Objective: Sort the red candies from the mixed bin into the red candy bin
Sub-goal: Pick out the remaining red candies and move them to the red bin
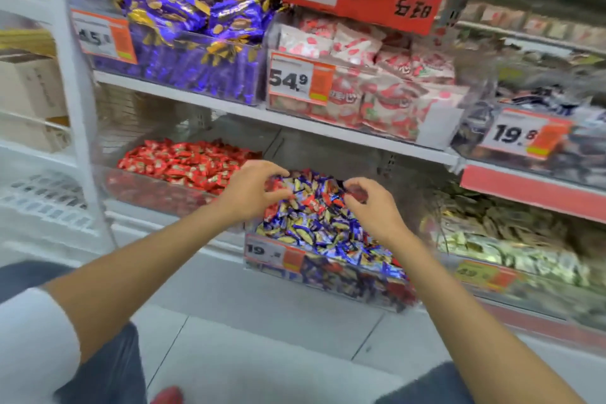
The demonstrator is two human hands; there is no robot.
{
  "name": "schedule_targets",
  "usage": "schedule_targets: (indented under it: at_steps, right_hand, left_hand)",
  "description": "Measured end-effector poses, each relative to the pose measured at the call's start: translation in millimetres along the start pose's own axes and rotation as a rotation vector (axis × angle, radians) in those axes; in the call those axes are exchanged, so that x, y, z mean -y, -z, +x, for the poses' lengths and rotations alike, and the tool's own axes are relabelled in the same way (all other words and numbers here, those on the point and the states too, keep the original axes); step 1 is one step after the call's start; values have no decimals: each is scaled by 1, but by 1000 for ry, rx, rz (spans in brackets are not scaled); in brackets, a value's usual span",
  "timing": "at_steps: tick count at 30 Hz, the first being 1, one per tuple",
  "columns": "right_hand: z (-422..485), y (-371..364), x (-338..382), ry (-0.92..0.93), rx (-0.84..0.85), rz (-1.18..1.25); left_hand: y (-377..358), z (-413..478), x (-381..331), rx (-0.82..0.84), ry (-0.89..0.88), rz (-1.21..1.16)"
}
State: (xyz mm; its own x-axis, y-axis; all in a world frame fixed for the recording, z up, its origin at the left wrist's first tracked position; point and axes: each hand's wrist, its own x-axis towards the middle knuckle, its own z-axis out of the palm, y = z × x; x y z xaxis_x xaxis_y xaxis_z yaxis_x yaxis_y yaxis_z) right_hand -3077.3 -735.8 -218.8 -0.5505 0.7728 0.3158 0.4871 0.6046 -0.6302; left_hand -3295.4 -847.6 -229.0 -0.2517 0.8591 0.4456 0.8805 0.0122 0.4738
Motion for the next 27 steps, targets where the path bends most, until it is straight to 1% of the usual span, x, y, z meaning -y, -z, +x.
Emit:
schedule_targets:
  at_steps: [2, 4, 6, 8, 9, 11, 13, 16, 18, 20, 23, 25, 27]
  right_hand:
    - [-4, -18, 25, 124, -46, 23]
    - [-17, -38, 59, 262, -76, 64]
    - [-34, -63, 90, 431, -57, 83]
    - [-56, -97, 106, 536, 60, 40]
    - [-68, -116, 107, 546, 151, 10]
    - [-93, -158, 95, 471, 356, -50]
    - [-115, -198, 68, 312, 527, -106]
    - [-140, -250, 23, 39, 667, -105]
    - [-146, -283, -5, -70, 739, -114]
    - [-151, -313, -29, -117, 827, -138]
    - [-153, -348, -54, -161, 966, -157]
    - [-151, -368, -62, -209, 1009, -121]
    - [-150, -383, -66, -254, 1018, -93]
  left_hand:
    - [26, -29, 18, -130, 24, 84]
    - [54, -67, 33, -166, 154, 98]
    - [74, -105, 51, -96, 331, 97]
    - [79, -139, 77, 21, 500, 88]
    - [77, -155, 94, 49, 578, 70]
    - [68, -186, 130, 76, 713, 23]
    - [49, -222, 170, 107, 839, -35]
    - [8, -282, 232, 247, 1057, -8]
    - [-24, -308, 268, 370, 1149, 19]
    - [-57, -322, 299, 447, 1180, 4]
    - [-96, -334, 331, 475, 1167, 10]
    - [-114, -344, 350, 514, 1161, 56]
    - [-126, -352, 368, 567, 1171, 81]
